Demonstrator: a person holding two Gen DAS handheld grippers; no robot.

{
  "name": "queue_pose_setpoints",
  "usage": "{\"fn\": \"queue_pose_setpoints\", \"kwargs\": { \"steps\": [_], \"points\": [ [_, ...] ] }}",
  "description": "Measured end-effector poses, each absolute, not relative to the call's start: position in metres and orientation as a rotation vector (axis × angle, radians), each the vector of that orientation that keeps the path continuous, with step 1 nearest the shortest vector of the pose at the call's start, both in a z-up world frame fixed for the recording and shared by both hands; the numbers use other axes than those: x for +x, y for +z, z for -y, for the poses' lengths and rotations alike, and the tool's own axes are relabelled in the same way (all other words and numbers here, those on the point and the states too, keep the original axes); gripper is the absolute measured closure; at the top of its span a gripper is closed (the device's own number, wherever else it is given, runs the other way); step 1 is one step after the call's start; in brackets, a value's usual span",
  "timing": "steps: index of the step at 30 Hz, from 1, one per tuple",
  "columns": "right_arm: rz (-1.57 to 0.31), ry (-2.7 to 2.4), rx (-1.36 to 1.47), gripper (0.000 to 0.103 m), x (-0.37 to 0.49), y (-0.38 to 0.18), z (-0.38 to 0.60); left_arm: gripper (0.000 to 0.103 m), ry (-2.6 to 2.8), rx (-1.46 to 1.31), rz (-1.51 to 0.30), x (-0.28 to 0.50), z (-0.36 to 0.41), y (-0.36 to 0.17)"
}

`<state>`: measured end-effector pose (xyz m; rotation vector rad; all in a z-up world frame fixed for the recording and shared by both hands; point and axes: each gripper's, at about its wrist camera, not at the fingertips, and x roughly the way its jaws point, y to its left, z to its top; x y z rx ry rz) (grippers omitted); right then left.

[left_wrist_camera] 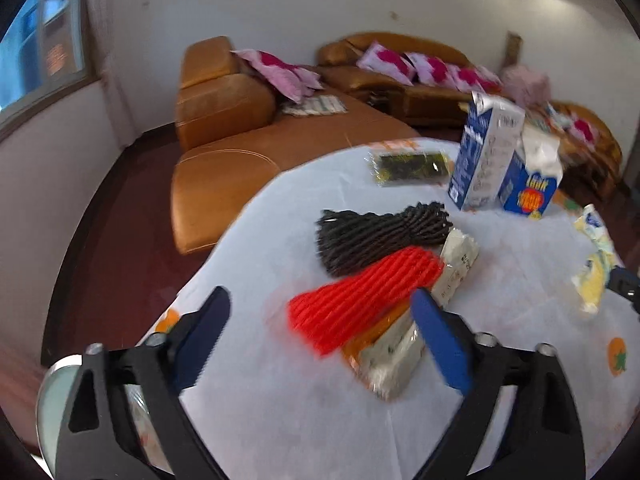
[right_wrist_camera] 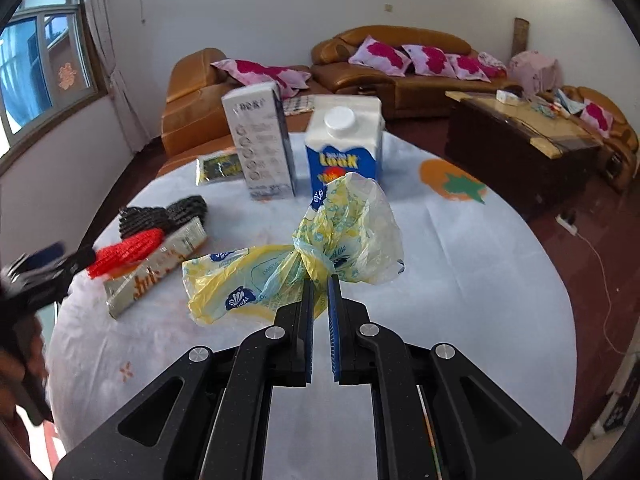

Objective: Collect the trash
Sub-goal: 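Grasp the yellow-blue plastic bag with the right gripper while the left grasps the red foam net, then carry the red foam net over the bin with the left gripper while the right holds the yellow bag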

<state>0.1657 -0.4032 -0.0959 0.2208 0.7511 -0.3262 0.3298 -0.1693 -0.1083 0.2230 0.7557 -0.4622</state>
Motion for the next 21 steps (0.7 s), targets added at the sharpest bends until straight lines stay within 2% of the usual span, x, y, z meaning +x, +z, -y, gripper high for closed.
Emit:
{"fn": "queue_pose_setpoints", "kwargs": {
  "steps": [1, 3, 5, 7, 21],
  "points": [
    [-0.756, -0.328, 0.228, 0.095, 0.167, -0.099, 0.405, 0.024, -0.472, 0.242, -0.772, 0.335, 0.176, -0.114],
    [-0.764, -0.327, 0.253, 0.095, 0.165, -0.102, 0.408, 0.04, -0.478, 0.285, -0.825, 0.341, 0.187, -0.13],
    [-0.763, -0.328, 0.262, 0.095, 0.163, -0.101, 0.406, 0.065, -0.476, 0.305, -0.839, 0.341, 0.19, -0.134],
    [-0.758, -0.325, 0.261, 0.095, 0.161, -0.101, 0.403, 0.081, -0.511, 0.258, -0.802, 0.335, 0.184, -0.122],
    [-0.701, -0.323, 0.204, 0.095, 0.132, -0.082, 0.37, 0.081, -0.386, 0.236, -0.703, 0.249, 0.148, -0.081]
  ]
}}
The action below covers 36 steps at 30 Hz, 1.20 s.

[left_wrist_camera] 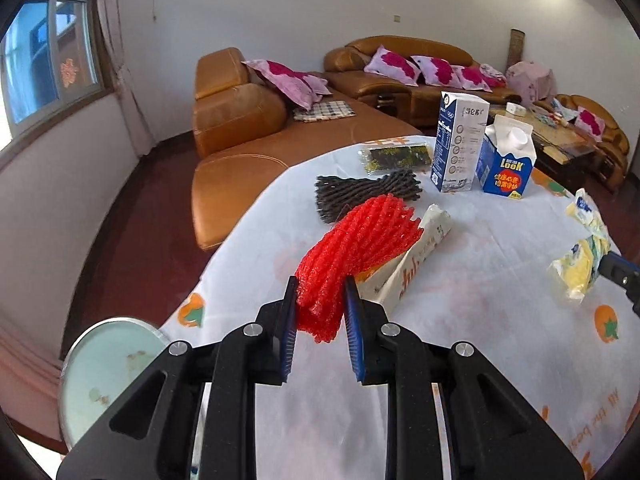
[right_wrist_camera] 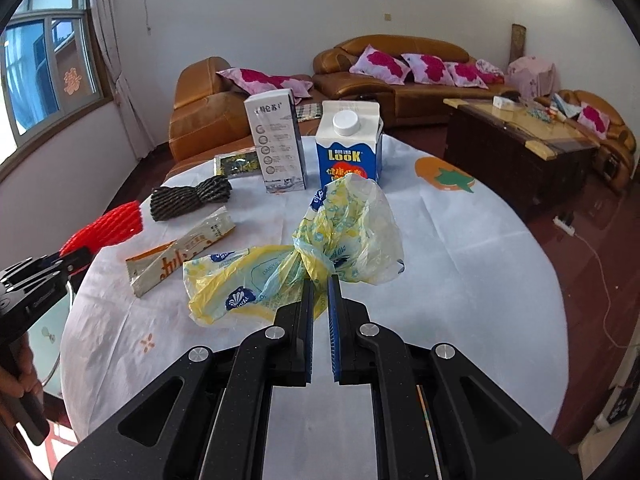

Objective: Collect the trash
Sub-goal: 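Carry the red foam net over the bin with the left gripper while the right holds the yellow bag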

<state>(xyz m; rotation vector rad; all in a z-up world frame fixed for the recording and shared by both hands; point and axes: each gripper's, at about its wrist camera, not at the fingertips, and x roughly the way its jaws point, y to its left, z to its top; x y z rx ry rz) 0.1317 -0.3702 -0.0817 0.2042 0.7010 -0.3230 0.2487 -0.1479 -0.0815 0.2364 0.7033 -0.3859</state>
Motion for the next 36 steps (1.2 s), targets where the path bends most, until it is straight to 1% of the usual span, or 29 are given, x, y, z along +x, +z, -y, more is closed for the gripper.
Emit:
{"fn": "queue_pose_setpoints", "kwargs": {
  "steps": [9, 18, 36],
  "points": [
    [-0.679, -0.282, 0.157, 0.095, 0.11, -0.07, 0.34, 0.081, -0.351, 0.178, -0.694, 0.208, 0.117, -0.071],
    [-0.681, -0.219, 0.122, 0.095, 0.106, -0.069, 0.302, 0.081, -0.305, 0.077, -0.705, 0.181, 0.067, -0.069],
    [-0.702, -0.055, 0.057, 0.095, 0.128, -0.07, 0.229, 0.081, -0.126, 0.038, -0.721, 0.175, -0.012, -0.08]
  ]
}}
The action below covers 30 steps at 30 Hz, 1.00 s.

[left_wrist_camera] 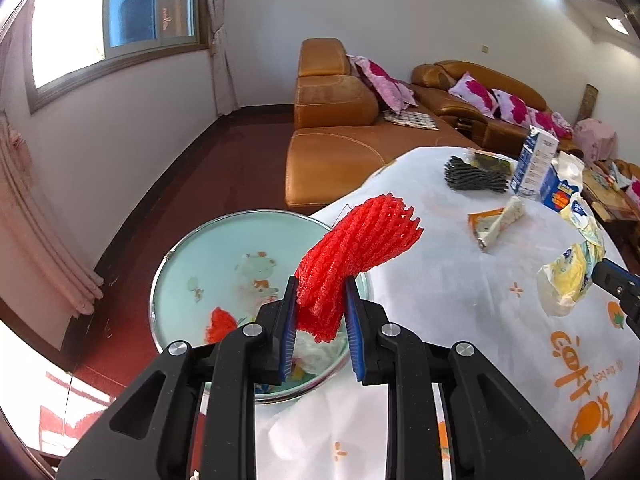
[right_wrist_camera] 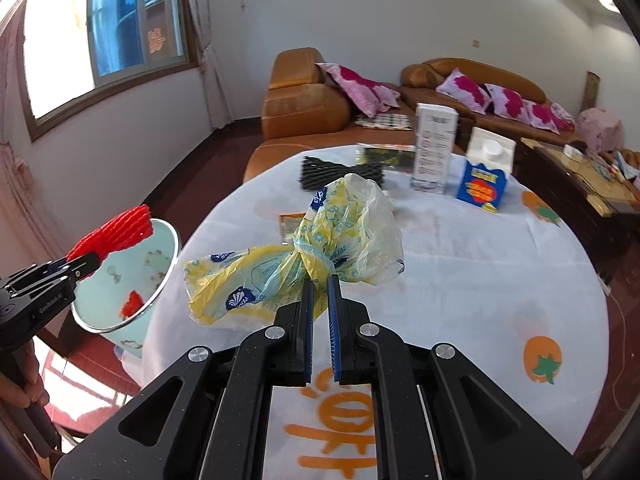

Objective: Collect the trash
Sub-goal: 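Carry the red foam net over the bin with the left gripper while the right holds the yellow bag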

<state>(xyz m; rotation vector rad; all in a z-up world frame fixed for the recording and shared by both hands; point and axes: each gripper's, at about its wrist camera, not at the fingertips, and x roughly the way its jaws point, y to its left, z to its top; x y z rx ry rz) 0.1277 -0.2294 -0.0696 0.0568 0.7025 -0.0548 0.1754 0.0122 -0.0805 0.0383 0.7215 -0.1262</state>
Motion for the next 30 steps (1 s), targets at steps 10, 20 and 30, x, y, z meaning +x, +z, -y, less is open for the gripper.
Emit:
{"fn": "queue_pose_setpoints", "kwargs": {
  "steps": [10, 20, 30],
  "points": [
    [-0.697, 0.013, 0.02, 0.095, 0.14, -0.066, 0.194, 0.081, -0.065, 0.007, -0.726, 0.178, -0.047, -0.082],
    [-0.693, 0.047, -0.034, 0.095, 0.147, -0.067, 0.166, 0.081, -0.003, -0.015, -0.733, 0.181, -0.076, -0.086],
    [-0.695, 0.082, -0.064, 0.095, 0.155, -0.069, 0.144, 0.081, 0.04, -0.019, -0.76, 0.19, -0.09, -0.099]
  ]
}}
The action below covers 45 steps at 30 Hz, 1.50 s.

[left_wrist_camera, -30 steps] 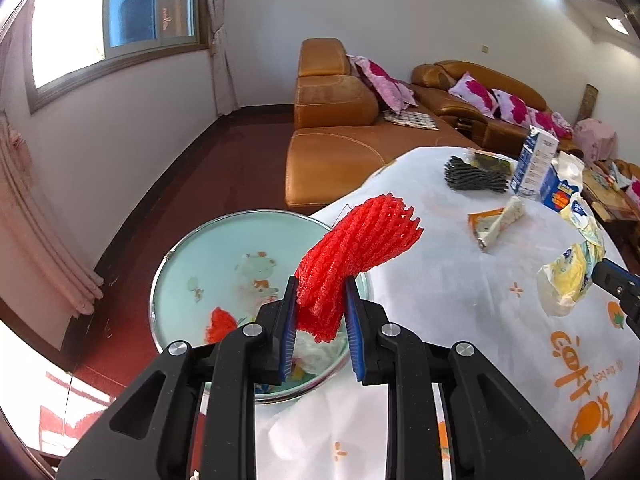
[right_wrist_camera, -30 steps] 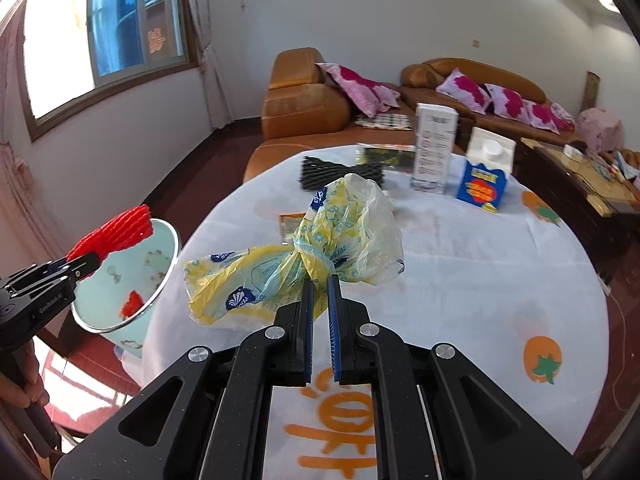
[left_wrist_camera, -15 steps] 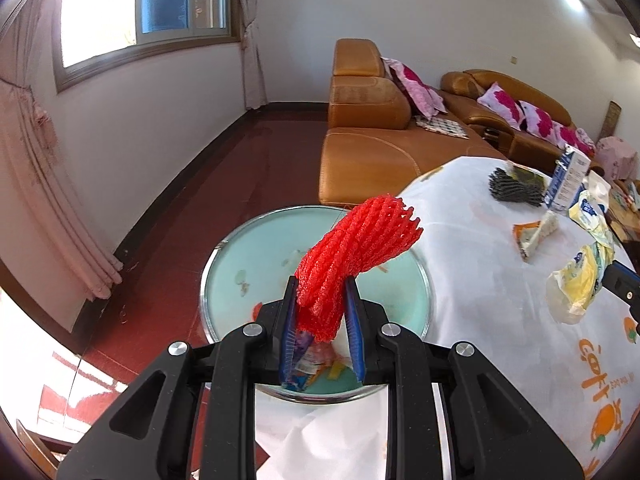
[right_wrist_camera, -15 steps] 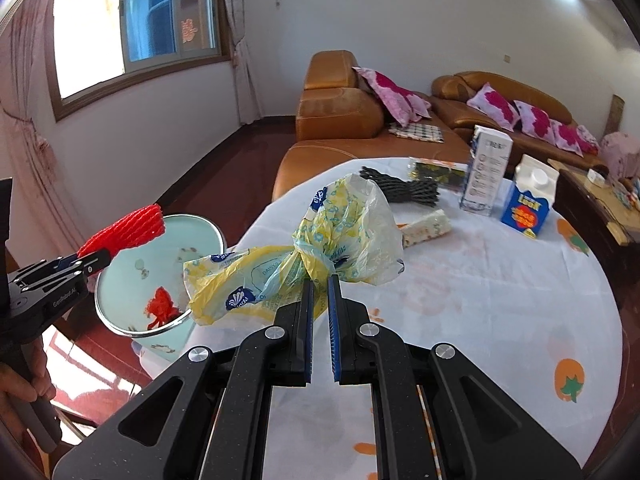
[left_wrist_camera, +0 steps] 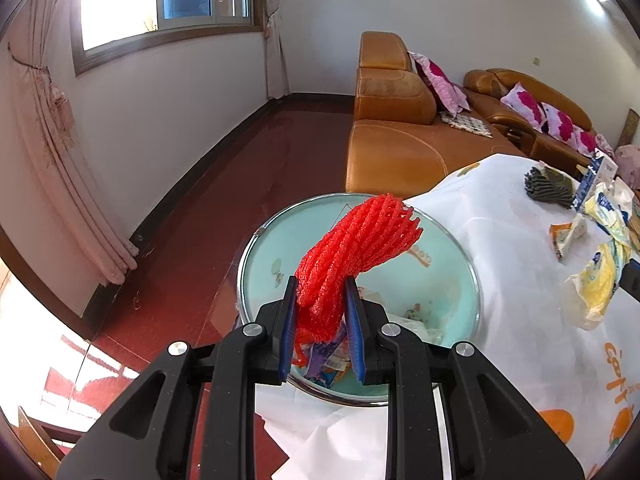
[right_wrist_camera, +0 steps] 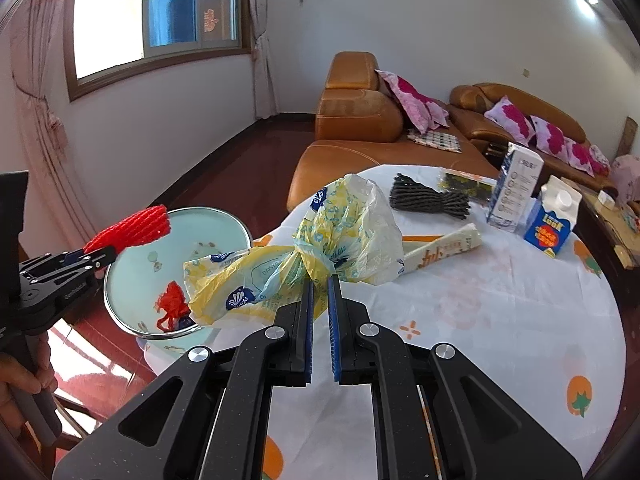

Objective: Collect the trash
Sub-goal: 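Carry the red foam net over the bin with the left gripper while the right holds the yellow bag, then open the left gripper to drop the red net while the right drops the yellow-blue bag into the bin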

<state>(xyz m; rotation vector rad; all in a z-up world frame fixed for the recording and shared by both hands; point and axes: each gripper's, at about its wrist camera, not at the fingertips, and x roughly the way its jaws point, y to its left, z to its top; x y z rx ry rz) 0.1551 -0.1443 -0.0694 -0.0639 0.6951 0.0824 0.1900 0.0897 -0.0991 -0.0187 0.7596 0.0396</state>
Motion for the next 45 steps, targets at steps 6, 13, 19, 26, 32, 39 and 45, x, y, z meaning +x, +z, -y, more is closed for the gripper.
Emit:
{"fn": "queue_pose_setpoints", "kwargs": {
  "steps": [6, 13, 19, 26, 32, 39, 45],
  "points": [
    [-0.701, 0.094, -0.082, 0.095, 0.163, -0.074, 0.136, 0.081, 0.054, -0.023, -0.784, 0.198, -0.094, -0.107],
    [-0.715, 0.115, -0.091, 0.095, 0.174, -0.081, 0.127, 0.081, 0.06, -0.023, -0.803, 0.206, -0.098, -0.116],
    [-0.722, 0.126, -0.093, 0.095, 0.18, -0.086, 0.123, 0.08, 0.068, -0.022, -0.821, 0.215, -0.098, -0.123],
    [-0.731, 0.133, -0.091, 0.095, 0.188, -0.09, 0.12, 0.08, 0.074, -0.008, -0.84, 0.226, -0.097, -0.131],
    [-0.743, 0.131, -0.09, 0.095, 0.192, -0.095, 0.119, 0.079, 0.072, -0.004, -0.865, 0.238, -0.096, -0.141],
    [-0.752, 0.135, -0.092, 0.095, 0.197, -0.098, 0.117, 0.066, 0.094, 0.003, -0.886, 0.249, -0.097, -0.148],
    [-0.752, 0.141, -0.099, 0.095, 0.202, -0.1, 0.114, 0.05, 0.102, -0.009, -0.878, 0.246, -0.101, -0.145]
  ]
}}
